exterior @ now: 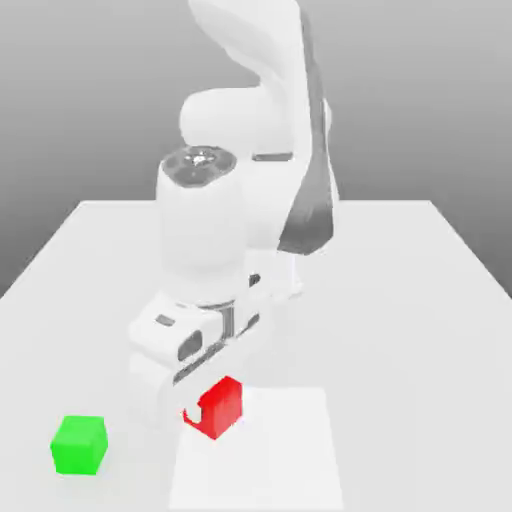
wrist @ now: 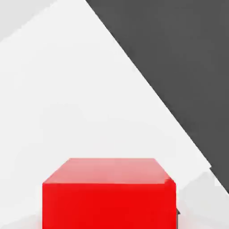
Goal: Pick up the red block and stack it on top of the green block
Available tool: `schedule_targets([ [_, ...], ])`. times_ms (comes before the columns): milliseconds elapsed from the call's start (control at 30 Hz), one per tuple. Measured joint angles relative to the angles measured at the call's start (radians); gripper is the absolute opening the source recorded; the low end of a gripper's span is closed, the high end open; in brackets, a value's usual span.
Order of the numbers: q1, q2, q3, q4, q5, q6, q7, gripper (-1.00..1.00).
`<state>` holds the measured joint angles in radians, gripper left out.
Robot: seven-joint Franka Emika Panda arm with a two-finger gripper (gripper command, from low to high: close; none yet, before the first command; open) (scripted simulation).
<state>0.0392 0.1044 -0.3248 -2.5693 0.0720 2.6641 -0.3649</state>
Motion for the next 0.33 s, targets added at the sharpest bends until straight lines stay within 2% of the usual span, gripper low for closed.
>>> schedule_targets([
  [100, -0.096, 0.031, -0.057, 0.058, 0.033, -0.031, -0.080, -1.00],
  [233, -0.166, 0.163, -0.005, 0.083, 0.146, 0.066, -0.175, -1.00],
  [267, -0.174, 0.181, 0.005, 0.085, 0.161, 0.081, -0.187, 1.00],
  [333, -0.174, 0.181, 0.005, 0.085, 0.161, 0.081, -0.187, 1.00],
])
